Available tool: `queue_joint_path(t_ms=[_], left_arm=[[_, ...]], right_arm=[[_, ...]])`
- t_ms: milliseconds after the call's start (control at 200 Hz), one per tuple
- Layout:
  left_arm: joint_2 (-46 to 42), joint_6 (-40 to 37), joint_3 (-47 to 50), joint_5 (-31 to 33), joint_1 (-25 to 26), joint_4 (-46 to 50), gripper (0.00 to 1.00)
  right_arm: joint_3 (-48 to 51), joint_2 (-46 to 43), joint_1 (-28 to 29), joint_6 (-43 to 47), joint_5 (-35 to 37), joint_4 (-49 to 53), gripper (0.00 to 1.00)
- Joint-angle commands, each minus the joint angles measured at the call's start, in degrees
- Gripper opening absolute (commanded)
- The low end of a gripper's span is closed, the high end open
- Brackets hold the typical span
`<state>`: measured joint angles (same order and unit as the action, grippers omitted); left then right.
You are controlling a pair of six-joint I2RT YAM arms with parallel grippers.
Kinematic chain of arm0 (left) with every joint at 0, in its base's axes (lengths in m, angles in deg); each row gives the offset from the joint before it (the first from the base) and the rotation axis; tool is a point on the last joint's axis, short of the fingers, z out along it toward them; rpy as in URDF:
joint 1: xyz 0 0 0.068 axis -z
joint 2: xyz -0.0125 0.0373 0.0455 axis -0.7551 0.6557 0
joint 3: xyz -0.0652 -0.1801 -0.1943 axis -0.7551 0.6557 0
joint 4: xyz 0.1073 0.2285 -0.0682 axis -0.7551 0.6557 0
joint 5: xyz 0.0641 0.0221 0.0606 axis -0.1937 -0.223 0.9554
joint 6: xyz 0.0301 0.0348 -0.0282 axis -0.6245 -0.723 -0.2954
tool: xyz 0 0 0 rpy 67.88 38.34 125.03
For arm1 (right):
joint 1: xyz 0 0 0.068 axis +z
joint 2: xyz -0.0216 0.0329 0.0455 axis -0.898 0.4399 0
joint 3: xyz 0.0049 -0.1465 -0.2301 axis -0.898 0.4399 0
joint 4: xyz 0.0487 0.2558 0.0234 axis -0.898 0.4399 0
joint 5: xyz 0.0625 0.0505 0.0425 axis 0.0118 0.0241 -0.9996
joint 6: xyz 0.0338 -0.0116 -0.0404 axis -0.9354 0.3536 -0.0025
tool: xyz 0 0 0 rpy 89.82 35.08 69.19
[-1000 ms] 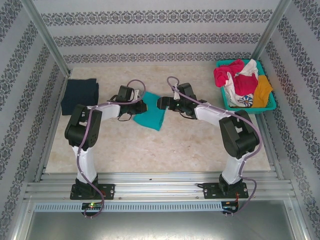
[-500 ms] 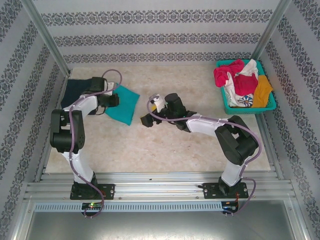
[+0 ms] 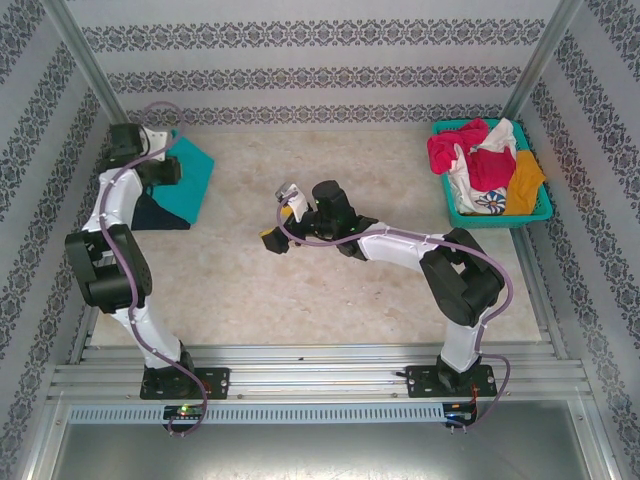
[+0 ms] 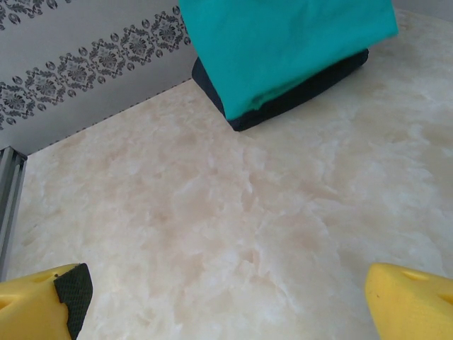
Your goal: Fold and stack the t-shirts
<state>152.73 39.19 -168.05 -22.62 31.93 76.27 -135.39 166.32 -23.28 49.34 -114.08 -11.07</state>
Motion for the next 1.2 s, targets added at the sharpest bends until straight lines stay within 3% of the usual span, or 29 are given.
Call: queue_joint_path(t_ms=[0, 310, 634, 1194], left_arm=[[0.9, -3.5, -4.3, -3.4, -1.1, 4.7, 0.00], [5.9, -3.9, -10.6, -7.3, -4.5, 8.8, 0.00], [10.9, -3.3, -11.6, -5.5, -6.4, 7.9, 0.00], [16.6, -1.7, -10.5, 8.5, -7.8, 5.6, 0.00]], right_arm=[[1.4, -0.5, -0.1, 1.5, 0.3, -0.1, 0.98], [2.1, -0.9, -0.1, 2.0, 1.6, 1.2, 0.98], [0.5, 0.6, -0.2, 2.1, 2.0, 2.4, 0.98], [0.1, 1.4, -0.5, 1.8, 2.9, 5.0, 0.98]])
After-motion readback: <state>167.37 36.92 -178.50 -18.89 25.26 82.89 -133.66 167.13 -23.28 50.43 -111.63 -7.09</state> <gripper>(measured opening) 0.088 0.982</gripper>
